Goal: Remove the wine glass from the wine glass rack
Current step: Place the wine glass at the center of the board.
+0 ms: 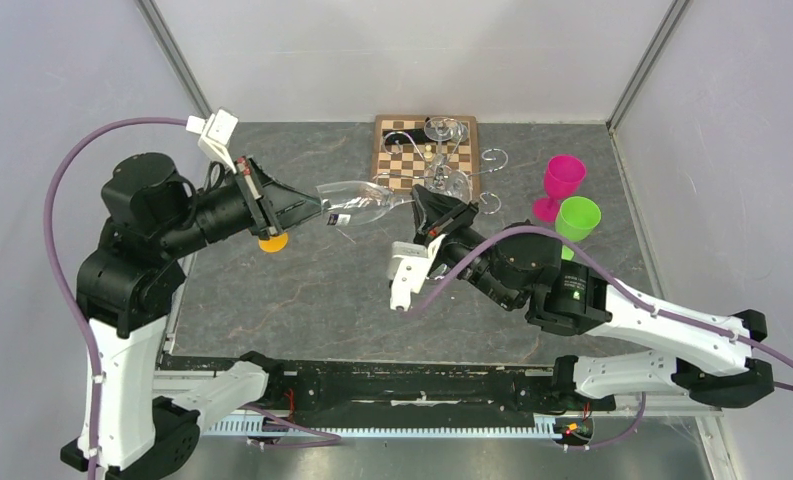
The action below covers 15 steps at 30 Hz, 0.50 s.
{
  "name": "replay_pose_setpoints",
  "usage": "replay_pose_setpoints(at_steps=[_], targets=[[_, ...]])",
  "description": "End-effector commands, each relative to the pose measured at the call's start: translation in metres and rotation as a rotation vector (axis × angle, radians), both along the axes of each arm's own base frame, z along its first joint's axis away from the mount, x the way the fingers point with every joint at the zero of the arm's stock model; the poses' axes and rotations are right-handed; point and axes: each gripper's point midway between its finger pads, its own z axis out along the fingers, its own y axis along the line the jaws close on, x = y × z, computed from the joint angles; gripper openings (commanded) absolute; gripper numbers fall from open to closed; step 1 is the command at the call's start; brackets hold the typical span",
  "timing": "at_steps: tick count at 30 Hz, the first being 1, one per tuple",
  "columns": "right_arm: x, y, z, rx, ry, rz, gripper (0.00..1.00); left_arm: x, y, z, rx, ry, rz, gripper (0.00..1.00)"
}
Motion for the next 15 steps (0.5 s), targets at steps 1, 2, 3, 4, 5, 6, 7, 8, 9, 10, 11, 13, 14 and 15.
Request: replay_pose_setpoints(at_steps=[1, 2, 3, 4, 5, 6, 7, 8, 9, 10, 11, 13, 14, 15], targets=[[-0.025, 0.002, 0.040, 0.150, -0.034, 0.092, 0.08, -0.020, 0.003, 0.013, -0.010, -0.067, -0.039, 0.02], [-0.031, 0.003, 0.041, 0.161, -0.026, 0.110, 0.08, -0.022, 0.004, 0.014, -0.015, -0.068, -0.040, 0.02], [-0.035, 0.006, 0.040, 0.166, -0.019, 0.128, 0.07, -0.025, 0.004, 0.015, -0.019, -0.073, -0.042, 0.02], [-0.041, 0.009, 0.039, 0.169, -0.009, 0.151, 0.06, -0.029, 0.005, 0.017, -0.024, -0.076, -0.044, 0.02], [-0.045, 0.012, 0.038, 0.169, -0.003, 0.167, 0.06, -0.033, 0.006, 0.019, -0.029, -0.081, -0.046, 0.02], [-0.050, 0.015, 0.036, 0.167, 0.005, 0.182, 0.05, -0.035, 0.007, 0.019, -0.032, -0.080, -0.049, 0.02], [-0.054, 0.018, 0.034, 0.167, 0.012, 0.191, 0.03, -0.039, 0.008, 0.020, -0.037, -0.082, -0.055, 0.02], [-0.059, 0.021, 0.033, 0.171, 0.024, 0.207, 0.01, -0.043, 0.008, 0.020, -0.038, -0.083, -0.062, 0.02], [-0.063, 0.025, 0.029, 0.167, 0.034, 0.221, 0.00, -0.047, 0.008, 0.020, -0.039, -0.082, -0.072, 0.02], [-0.067, 0.028, 0.027, 0.164, 0.042, 0.233, 0.00, -0.051, 0.009, 0.019, -0.035, -0.078, -0.078, 0.02], [-0.071, 0.031, 0.023, 0.161, 0.053, 0.243, 0.00, -0.054, 0.010, 0.017, -0.027, -0.077, -0.080, 0.02], [-0.077, 0.036, 0.014, 0.155, 0.074, 0.252, 0.00, -0.059, 0.012, 0.012, -0.008, -0.070, -0.087, 0.02], [-0.080, 0.038, 0.010, 0.158, 0.091, 0.260, 0.00, -0.062, 0.014, 0.009, 0.004, -0.065, -0.091, 0.02], [-0.083, 0.040, 0.005, 0.155, 0.106, 0.267, 0.00, -0.065, 0.015, 0.007, 0.014, -0.070, -0.095, 0.02]])
